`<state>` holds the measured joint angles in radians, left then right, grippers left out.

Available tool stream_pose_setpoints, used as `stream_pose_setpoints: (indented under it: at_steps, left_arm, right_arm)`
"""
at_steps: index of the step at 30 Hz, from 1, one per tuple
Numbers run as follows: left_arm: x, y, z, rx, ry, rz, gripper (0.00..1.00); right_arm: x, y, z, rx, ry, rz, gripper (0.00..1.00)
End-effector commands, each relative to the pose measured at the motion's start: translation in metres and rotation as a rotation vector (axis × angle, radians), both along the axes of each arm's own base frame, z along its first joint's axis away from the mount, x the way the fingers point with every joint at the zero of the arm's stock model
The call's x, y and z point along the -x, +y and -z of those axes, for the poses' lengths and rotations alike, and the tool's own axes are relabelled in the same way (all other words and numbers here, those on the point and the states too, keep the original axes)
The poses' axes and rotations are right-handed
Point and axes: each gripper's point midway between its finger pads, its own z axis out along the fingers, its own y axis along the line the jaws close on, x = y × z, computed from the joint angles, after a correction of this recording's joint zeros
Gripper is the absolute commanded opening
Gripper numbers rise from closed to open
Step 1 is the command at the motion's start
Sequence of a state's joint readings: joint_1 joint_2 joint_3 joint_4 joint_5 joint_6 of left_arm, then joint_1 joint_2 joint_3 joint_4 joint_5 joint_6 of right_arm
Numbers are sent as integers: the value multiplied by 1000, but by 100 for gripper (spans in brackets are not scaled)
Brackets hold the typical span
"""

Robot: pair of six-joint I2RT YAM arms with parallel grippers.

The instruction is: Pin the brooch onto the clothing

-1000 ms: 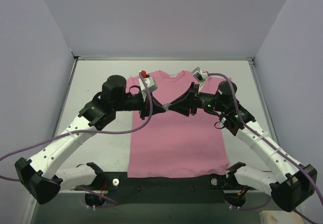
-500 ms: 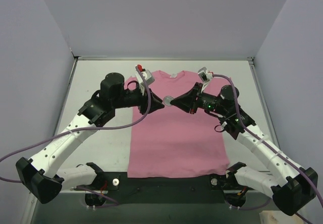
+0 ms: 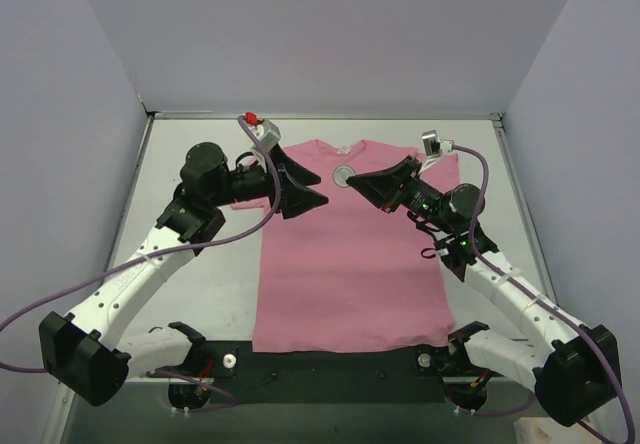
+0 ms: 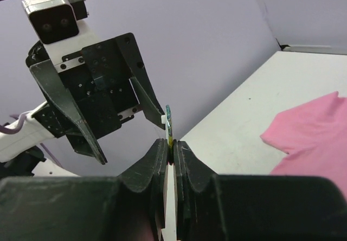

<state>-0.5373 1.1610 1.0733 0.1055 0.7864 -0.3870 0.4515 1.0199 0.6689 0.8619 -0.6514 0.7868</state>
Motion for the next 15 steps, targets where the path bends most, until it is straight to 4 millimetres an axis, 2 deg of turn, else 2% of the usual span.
stream_pose_setpoints:
  at_steps: [1,7,15]
  left_arm:
    - [6,-4,-32,119,-36,61,72]
    - [-4,-8,-34,168,6,55,69]
    - [-14,-13,-33,190,19,53,54]
  right_arm:
    - [26,1,-54,-148,-184,-110,0]
    - [26,4,-55,-147,-179,-130,0]
    - [27,5,-54,-142,-175,-140,0]
